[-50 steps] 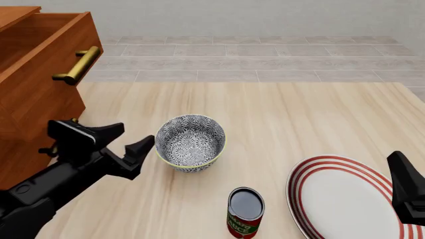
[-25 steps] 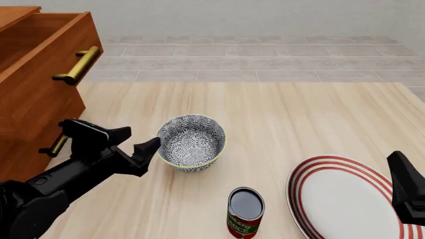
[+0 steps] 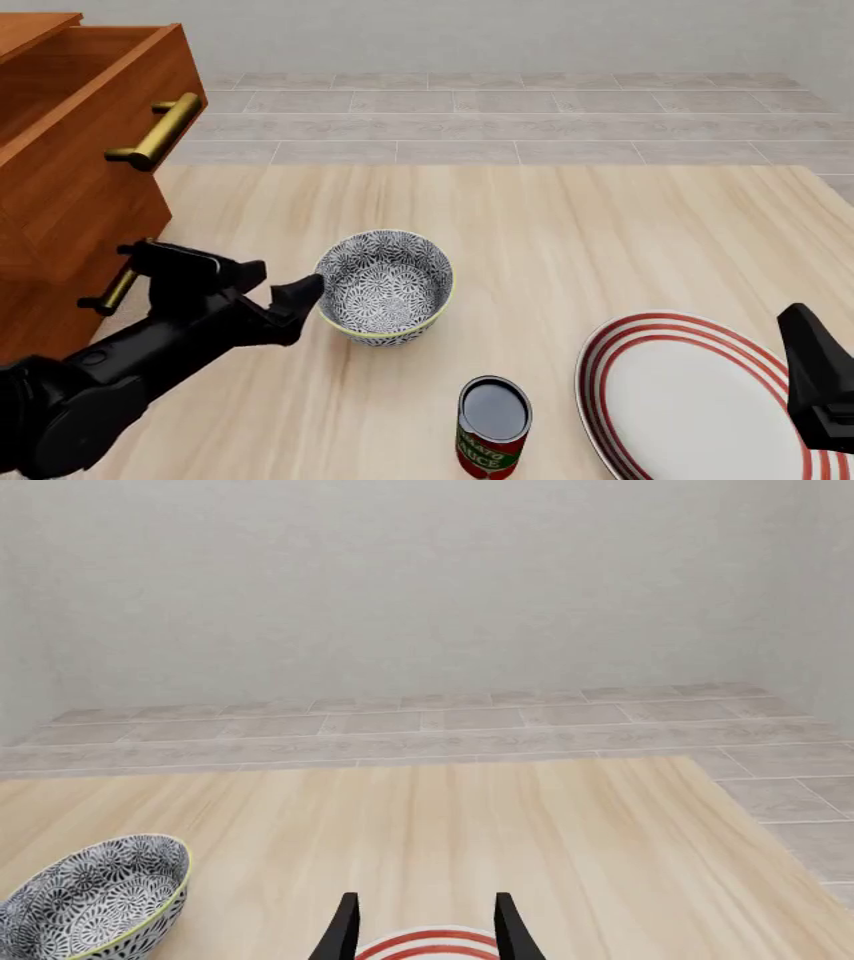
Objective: Put the bowl on top of the cabinet.
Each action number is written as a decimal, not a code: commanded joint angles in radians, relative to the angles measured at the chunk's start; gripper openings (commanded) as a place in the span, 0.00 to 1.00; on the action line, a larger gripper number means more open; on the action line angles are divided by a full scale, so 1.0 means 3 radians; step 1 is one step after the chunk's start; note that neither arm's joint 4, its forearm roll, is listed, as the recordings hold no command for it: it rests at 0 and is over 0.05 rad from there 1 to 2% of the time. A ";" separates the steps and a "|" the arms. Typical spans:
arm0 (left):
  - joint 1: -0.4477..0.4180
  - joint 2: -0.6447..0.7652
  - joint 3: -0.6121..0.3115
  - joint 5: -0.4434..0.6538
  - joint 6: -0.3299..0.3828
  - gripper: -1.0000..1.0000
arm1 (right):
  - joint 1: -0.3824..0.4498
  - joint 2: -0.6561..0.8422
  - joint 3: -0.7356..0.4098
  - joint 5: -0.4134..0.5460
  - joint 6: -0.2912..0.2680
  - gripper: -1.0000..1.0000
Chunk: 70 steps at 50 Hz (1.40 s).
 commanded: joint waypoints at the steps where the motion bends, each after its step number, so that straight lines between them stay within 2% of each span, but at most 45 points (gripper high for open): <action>1: 0.0029 0.0115 -0.0034 -0.0021 -0.0155 1.00 | 0.0001 0.0000 -0.0001 0.0003 0.0000 1.00; 19: 0.0048 0.0343 -0.0124 -0.0060 -0.0247 1.00 | 0.0004 0.0000 -0.0004 0.0005 0.0007 1.00; 70: 0.0038 0.0897 -0.0398 -0.0219 -0.0233 1.00 | 0.0010 0.0000 0.0003 0.0002 0.0023 1.00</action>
